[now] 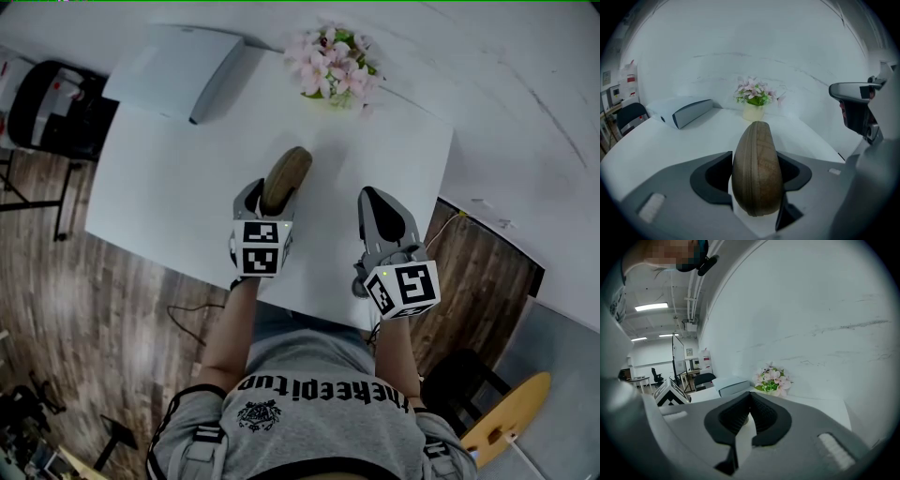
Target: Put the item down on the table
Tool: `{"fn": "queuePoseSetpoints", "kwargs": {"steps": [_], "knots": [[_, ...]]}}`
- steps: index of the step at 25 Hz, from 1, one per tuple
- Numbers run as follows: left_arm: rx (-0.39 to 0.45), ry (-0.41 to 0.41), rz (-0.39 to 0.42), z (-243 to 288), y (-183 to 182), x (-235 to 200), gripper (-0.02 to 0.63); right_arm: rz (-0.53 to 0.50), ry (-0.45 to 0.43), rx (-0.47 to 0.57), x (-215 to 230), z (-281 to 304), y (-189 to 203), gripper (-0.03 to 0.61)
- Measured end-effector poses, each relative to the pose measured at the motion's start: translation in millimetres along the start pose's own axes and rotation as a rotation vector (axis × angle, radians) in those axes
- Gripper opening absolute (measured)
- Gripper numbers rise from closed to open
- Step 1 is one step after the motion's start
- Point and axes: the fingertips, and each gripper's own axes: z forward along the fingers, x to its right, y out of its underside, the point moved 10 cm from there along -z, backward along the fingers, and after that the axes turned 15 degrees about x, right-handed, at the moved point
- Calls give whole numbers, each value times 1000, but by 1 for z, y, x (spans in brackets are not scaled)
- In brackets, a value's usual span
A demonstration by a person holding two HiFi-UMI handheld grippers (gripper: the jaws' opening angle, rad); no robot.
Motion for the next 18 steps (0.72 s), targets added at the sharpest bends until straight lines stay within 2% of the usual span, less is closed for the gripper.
{"fn": "queuePoseSetpoints", "kwargs": {"steps": [9,18], "knots": [[-29,-4,42,6,9,0,287,6,-10,-6,0,6,2,0],[-26,7,39,5,9,-2,293,3,-16,-1,-4,6,0,0]]}}
